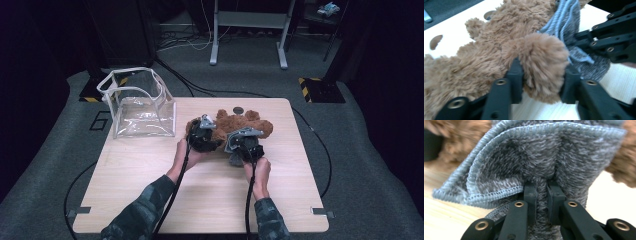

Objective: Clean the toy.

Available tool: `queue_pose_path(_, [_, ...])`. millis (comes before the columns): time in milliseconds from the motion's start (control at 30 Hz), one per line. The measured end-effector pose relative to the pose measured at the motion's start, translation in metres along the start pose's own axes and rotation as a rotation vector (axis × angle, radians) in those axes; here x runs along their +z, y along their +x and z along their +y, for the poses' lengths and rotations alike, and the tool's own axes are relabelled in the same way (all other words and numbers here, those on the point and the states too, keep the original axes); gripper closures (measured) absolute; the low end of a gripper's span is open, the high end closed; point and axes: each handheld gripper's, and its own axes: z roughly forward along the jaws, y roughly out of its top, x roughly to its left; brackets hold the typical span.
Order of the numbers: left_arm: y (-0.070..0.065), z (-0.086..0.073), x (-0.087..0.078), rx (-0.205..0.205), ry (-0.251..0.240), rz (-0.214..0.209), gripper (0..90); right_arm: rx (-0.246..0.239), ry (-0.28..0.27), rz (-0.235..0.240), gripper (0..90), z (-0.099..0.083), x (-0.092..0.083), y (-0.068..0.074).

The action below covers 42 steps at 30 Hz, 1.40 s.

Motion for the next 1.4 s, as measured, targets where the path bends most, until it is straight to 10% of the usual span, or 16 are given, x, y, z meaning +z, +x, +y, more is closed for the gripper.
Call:
queue_pose_path(367, [0.018,-0.034,-0.024,-0.024,-0.023,0.095,32.5,0.012,-0.032,-0.053,80.5,-0.011,-0.020,-0.016])
queue_pose_path(633, [0.035,-0.067,-0.027,-0.067,-0.001,0.181,29.1,-0.039,-0.025,-0.031,80.5,-0.027,-0.036,0.000])
queue_pose_path(1100, [0.043,-0.069,-0.019,-0.036,0.003,0.260,74.0,-0.251,0.014,0.085,80.3,-0.022,-0.023,0.072])
queue_pose_path(1400, [0.046,-0.064,-0.018,-0.026,0.006,0.251,82.2,-0.383,0.025,0.160,80.2,0.000,0.003,0.123])
